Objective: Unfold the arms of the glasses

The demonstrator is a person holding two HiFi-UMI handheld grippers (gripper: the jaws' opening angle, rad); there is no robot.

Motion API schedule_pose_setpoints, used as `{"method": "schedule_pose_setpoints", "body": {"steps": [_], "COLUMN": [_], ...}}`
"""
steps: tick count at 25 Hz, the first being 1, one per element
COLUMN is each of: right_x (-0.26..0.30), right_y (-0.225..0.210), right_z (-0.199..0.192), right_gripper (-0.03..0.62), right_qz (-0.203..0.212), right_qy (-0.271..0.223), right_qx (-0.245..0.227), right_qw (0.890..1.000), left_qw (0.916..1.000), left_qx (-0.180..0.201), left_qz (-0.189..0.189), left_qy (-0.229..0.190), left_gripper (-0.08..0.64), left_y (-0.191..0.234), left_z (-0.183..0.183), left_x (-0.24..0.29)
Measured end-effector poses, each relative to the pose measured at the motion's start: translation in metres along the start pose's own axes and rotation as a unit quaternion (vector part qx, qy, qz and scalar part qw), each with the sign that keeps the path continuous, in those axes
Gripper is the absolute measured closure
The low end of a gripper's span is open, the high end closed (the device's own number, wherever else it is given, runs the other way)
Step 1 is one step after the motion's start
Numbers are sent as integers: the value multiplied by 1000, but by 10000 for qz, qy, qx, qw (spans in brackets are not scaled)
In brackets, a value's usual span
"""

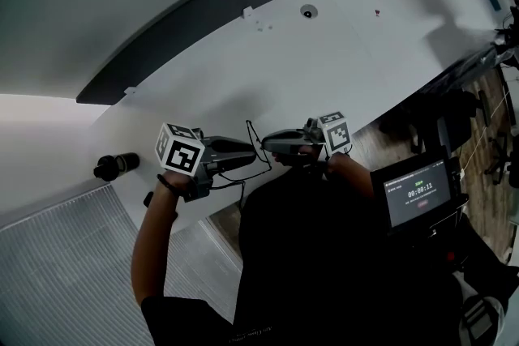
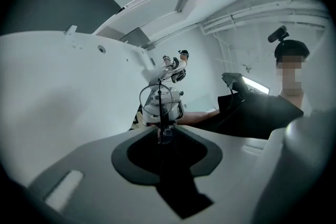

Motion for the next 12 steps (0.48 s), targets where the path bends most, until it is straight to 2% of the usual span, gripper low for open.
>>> {"method": "schedule_pose_setpoints", "body": {"steps": [5,12], "right_x": [1,2], "right_y": [-2,-5], "right_z": [-1,-6], "right_gripper": [581,581], "right_qz": [-43,-40], "right_qy": [75,115], "right_qx": [15,112], "right_qw": [10000,9999], "left_qw": [9999,9997], "left_qx": [-20,-17], "left_qz": [23,175], "left_qy": [153,196], "left_gripper": [465,532], "left_y": [3,8], "left_z": [-1,-6], "left_x": [7,4]}}
Point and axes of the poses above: the fingertips, and each gripper's own axes: x forward along the fingers, y to its left, z out of its top, the point moved 7 cm from there along -x, backward along the fingers, and after that the axes turned 9 degrees about -z, right-handed, at the moved point
